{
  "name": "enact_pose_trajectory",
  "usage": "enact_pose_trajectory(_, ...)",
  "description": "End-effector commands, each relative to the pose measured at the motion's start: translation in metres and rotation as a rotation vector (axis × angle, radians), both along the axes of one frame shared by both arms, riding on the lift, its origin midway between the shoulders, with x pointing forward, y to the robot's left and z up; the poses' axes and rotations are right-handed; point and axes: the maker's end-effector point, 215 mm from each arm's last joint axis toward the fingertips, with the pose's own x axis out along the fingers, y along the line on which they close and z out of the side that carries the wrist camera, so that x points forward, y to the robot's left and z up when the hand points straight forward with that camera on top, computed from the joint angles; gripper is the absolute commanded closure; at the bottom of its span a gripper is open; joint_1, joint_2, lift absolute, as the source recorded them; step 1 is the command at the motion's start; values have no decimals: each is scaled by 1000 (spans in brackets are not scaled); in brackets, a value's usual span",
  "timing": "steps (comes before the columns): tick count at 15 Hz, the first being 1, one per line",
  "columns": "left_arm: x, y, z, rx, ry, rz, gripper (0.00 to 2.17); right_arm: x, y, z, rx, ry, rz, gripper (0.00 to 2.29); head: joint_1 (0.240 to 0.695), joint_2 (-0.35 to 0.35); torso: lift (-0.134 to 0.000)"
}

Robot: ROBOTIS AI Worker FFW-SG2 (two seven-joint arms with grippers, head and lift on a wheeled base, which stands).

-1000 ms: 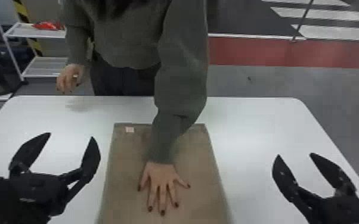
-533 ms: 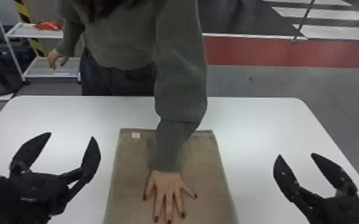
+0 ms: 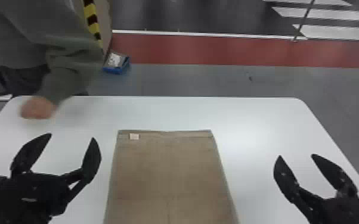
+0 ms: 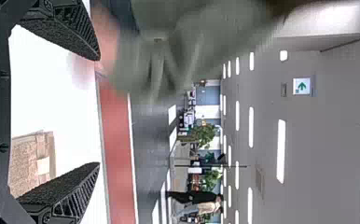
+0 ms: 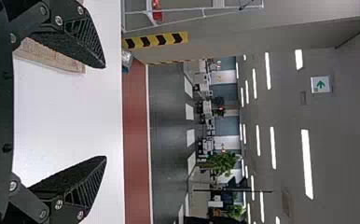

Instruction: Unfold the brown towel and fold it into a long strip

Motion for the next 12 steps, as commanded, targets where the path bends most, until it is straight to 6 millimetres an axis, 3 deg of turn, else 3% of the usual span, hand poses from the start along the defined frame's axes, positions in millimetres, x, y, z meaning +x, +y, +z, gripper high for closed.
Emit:
enact_pose_trajectory(1,0,0,0,1,0,-1,83,1,-1,-3,-2,4,-1,211,695,-86,-125)
enact_pose_trajectory(6,5,-1,-3,-7,3,-1,87,13,-7,-6,-7,-10,-7,211,695,-90,-125)
enact_pose_trajectory(10,34,-9,-16,-31,11,-15,154,52,-8,-25,-9,1,13,211,695,-96,-125)
enact_pose_trajectory(12,59,-16,-32,-51,53,-29,208,79,-2,-40,-14,43,39,211,695,-96,-125)
